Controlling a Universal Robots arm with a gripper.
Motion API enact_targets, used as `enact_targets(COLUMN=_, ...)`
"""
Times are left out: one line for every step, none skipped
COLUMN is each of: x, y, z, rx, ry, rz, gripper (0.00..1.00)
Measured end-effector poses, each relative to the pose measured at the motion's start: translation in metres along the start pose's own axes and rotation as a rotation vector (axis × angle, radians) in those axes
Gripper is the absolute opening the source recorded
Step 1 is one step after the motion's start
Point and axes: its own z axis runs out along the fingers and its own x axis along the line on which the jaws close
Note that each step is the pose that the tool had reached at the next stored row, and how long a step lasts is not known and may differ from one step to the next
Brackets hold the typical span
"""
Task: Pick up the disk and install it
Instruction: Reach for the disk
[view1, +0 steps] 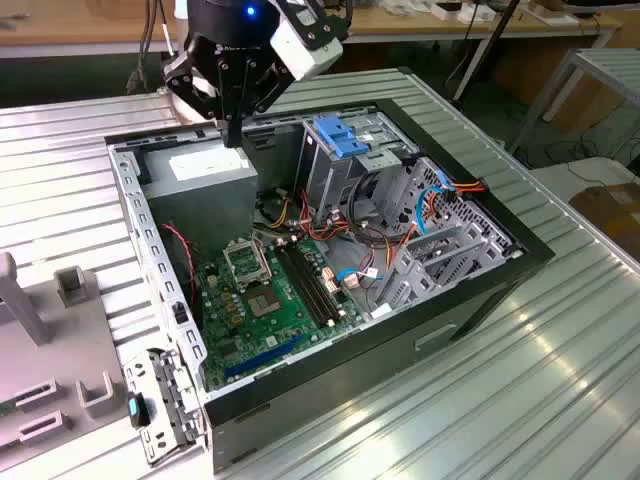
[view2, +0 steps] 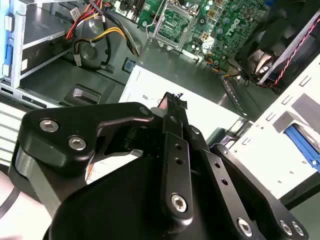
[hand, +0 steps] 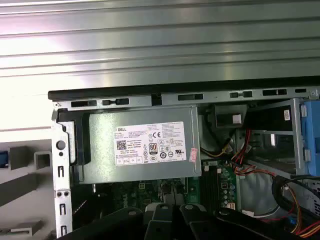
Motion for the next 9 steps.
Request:
enact_targets(x=0.0015, y=-0.0002, z=0.0000, rx=-0.0001, ry=-0.0001, rz=0.000, gripper=0.11)
enact_targets(x=0.0025, y=-0.0003, z=-0.0001, rx=0.0000, ry=-0.0001, rz=0.000, gripper=0.11)
enact_targets(x=0.0039, y=-0.0004, z=-0.0001, rx=0.0000, ry=0.0000, rz=0.000, gripper=0.11)
enact_targets(x=0.0056, y=-0.0005, z=-0.0001, rx=0.0000, ry=0.0000, rz=0.000, gripper=0.11)
enact_targets(x=0.0072, y=-0.0006, z=-0.0002, rx=0.0000, ry=0.0000, rz=0.000, gripper=0.11)
enact_targets(x=0.0086, y=-0.0007, z=-0.0002, rx=0.0000, ry=0.0000, rz=0.000, gripper=0.11)
enact_targets(x=0.0100, y=-0.0008, z=-0.0003, rx=0.0000, ry=-0.0001, rz=0.000, gripper=0.11)
enact_targets(x=0.0128, y=-0.0010, z=-0.0004, rx=0.0000, ry=0.0000, rz=0.000, gripper=0.11)
enact_targets(x=0.0141, y=-0.0011, z=-0.0004, rx=-0.0001, ry=0.0000, rz=0.000, gripper=0.11)
